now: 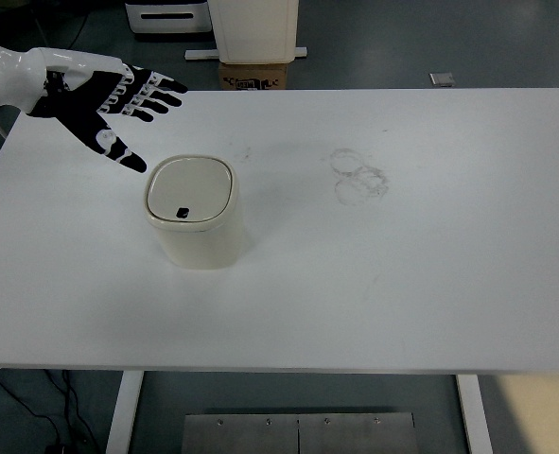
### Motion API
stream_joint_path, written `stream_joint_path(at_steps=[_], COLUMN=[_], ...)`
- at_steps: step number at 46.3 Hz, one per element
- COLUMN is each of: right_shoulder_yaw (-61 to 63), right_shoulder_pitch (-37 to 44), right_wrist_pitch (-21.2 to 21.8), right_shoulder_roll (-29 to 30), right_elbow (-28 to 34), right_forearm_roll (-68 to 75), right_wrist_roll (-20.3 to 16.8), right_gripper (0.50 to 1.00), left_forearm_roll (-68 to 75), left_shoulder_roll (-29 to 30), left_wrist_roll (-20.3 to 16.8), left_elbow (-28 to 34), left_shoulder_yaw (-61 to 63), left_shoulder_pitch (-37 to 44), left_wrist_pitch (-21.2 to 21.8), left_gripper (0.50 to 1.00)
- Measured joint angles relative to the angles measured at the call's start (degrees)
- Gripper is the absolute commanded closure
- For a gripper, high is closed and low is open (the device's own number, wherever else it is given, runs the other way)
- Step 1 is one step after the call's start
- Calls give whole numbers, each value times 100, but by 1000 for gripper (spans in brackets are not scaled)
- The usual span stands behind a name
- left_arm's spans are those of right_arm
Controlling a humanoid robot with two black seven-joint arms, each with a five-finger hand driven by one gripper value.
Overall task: Open trash can
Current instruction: 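Raise the left hand and swing it over the trash can lid, then lower the left hand fingers onto the lid's far edge, then flip the lid up with the left hand fingers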
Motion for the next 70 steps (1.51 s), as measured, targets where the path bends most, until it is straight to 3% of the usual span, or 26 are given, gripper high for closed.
stream_joint_path(at_steps=[23,38,70], right_shoulder_yaw=[1,2,1], right_shoulder_pitch=[-2,-3,1], right_wrist_pitch=[1,-1,0], right_shoulder_roll=[0,-1,0], right_elbow=[0,0,0], right_forearm_roll=[-3,-3,-3], right_wrist_roll=[2,2,2], right_gripper=[509,509,509], left_forearm_roll=[781,975,1146], left_shoulder_roll=[94,-495,-630], left_wrist_roll=[8,25,164], left_elbow=[-584,-611,-630], left_shoulder_yaw=[281,517,721], left_shoulder_pitch=[-295,14,221], left_wrist_pitch=[-66,-65,-62], left_gripper=[500,500,500])
